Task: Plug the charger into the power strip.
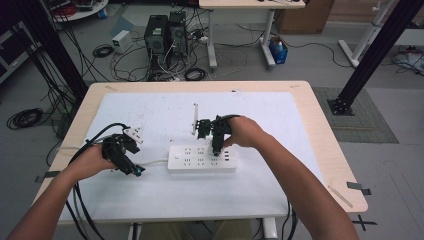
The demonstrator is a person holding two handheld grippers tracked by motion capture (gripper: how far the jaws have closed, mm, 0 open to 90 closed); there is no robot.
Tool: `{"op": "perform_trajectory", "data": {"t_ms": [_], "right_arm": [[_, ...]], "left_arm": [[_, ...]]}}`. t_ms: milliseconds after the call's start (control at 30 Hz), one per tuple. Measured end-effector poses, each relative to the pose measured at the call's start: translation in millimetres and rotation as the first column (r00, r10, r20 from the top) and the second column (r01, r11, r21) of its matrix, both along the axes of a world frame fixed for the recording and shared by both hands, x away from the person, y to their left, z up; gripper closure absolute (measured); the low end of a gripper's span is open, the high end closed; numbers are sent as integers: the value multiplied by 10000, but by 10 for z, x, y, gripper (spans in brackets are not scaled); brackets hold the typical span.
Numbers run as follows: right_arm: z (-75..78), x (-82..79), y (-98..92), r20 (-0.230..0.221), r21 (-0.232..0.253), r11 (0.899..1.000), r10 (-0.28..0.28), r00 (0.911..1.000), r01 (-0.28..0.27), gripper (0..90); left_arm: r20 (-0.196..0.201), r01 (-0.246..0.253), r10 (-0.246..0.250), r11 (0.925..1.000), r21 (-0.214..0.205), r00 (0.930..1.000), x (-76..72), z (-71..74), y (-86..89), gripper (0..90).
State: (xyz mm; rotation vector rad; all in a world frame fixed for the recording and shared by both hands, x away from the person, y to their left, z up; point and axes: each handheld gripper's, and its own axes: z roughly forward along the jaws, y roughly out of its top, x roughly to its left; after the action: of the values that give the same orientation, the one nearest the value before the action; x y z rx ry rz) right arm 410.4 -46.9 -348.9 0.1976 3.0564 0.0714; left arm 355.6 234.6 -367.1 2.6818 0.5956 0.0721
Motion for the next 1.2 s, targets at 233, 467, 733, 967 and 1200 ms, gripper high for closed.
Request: {"op": "perform_trajectory", "data": {"t_ms": [233, 467, 733, 967, 1200], "right_arm": [[-20, -49, 192, 280, -1180, 9859, 1227, 9921, -1186, 627], [-105, 4, 294, -43, -1608, 9783, 1318, 9913, -1308, 627], [-106, 77, 269, -470, -1446, 9820, 1156, 9922, -1213, 628], [-130, 75, 297, -458, -1568, 9812, 1064, 9933, -1123, 628], [-170, 2, 290, -4, -1543, 9811, 1183, 9930, -1170, 628]], "left_arm": [[2, 127, -127, 9999, 90, 9999, -4, 2, -14, 209], [-49, 19, -20, 10000, -78, 10000, -27, -8, -28, 210], [-53, -96, 95, 9997, -213, 9999, -24, -13, -22, 210], [1, -157, 157, 9995, -259, 9999, -27, -6, -7, 210], [-23, -215, 215, 9994, -262, 9998, -37, -15, 19, 210]]}}
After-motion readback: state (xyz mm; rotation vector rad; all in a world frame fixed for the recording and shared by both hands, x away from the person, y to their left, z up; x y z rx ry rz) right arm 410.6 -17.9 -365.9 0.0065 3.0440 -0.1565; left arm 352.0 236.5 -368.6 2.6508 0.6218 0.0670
